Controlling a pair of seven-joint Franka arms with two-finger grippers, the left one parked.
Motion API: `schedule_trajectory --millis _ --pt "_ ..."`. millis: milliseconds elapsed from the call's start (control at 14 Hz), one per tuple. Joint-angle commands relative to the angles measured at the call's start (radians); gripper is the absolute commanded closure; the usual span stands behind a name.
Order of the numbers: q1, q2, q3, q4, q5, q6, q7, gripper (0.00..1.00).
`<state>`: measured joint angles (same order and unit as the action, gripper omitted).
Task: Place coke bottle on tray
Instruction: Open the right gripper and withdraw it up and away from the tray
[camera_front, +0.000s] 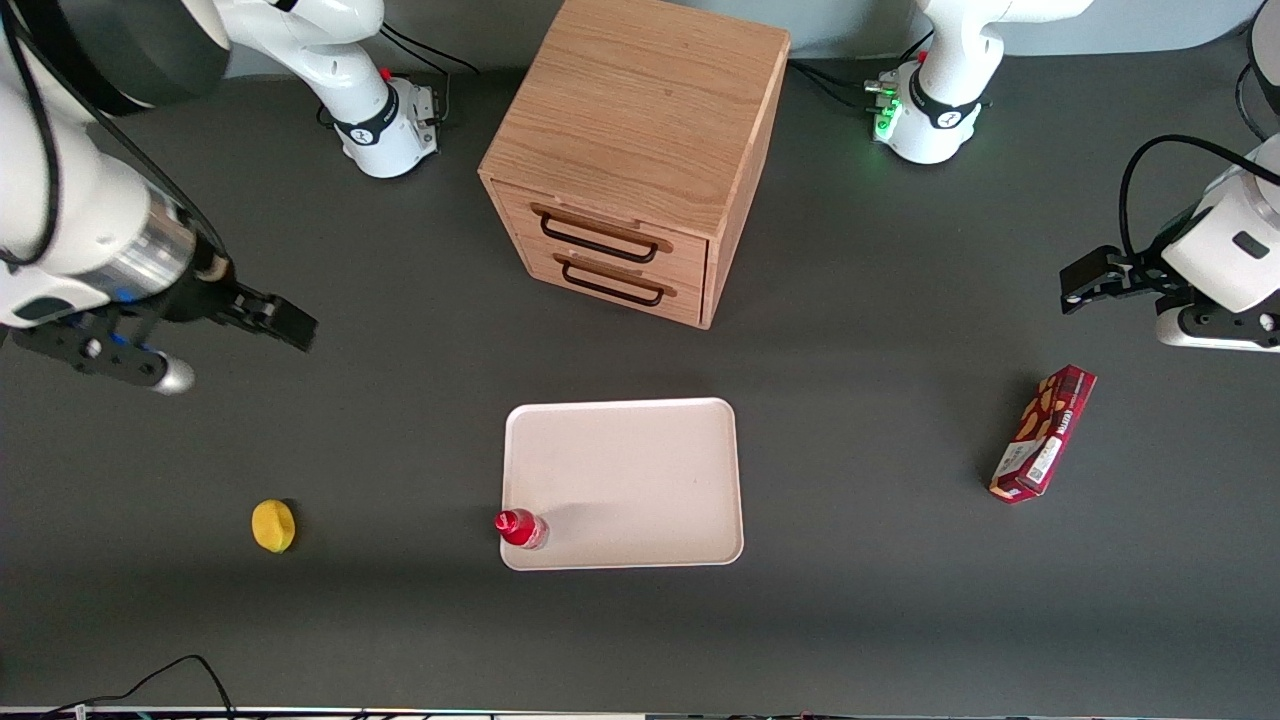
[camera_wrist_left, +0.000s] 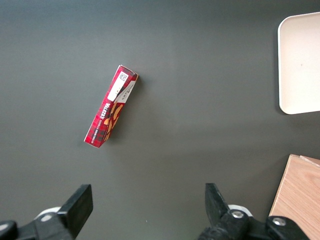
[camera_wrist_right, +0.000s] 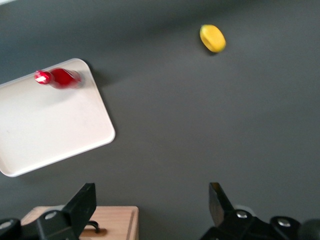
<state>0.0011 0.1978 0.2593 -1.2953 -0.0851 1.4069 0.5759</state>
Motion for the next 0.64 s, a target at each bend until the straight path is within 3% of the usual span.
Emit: schedule_trajectory --millis 0,286,571 --pt "-0.015 -0.223 -0.095 -0.333 0.059 0.124 -0.128 0.00" --pt "-0.012 -0.375 -0.138 -0.571 0.087 0.251 -0.148 0.00" --pt "-0.016 -0.324 -0.141 -0.461 0.091 0.186 -0.159 0.00"
